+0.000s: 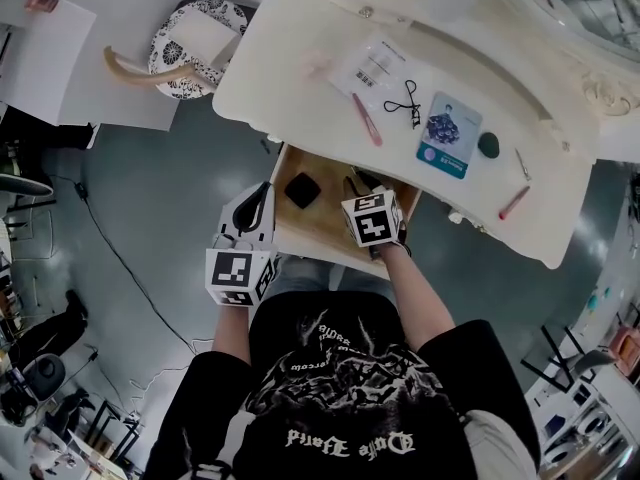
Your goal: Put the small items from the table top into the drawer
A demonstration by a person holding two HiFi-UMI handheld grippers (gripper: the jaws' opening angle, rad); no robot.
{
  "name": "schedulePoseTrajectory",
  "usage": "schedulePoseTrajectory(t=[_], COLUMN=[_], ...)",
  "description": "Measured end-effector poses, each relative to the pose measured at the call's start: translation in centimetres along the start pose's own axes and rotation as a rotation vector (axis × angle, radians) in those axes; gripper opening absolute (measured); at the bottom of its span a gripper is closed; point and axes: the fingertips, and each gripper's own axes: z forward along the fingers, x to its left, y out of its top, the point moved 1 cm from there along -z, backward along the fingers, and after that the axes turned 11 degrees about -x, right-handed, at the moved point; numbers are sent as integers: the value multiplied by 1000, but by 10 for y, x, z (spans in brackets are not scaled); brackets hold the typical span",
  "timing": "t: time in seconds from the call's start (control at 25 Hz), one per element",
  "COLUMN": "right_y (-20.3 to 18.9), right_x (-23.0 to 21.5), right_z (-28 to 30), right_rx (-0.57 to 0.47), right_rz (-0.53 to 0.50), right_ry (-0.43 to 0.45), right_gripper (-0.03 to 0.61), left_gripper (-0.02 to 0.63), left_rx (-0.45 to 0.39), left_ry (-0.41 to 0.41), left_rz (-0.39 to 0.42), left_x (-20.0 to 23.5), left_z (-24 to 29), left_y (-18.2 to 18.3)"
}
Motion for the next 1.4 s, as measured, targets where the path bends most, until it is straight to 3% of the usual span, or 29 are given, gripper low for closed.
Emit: schedulePoseTrajectory(t=[0.44, 1.04, 1.4], right_y=[26, 68, 67], right_x=[9, -7, -27], right_z=[-64, -147, -170], right_rx=[-141, -425, -458], right_rz=[14, 40, 9], right_ry=[40, -27, -110], right_gripper=[132, 130, 55], left_gripper=[15, 15, 15], left_rx=[-65, -105, -134], left_ry=[-64, -130, -160], left_rz=[0, -11, -3], left_x=[-28, -73, -94], left_z=[5, 1, 7], left_y=[18, 29, 38])
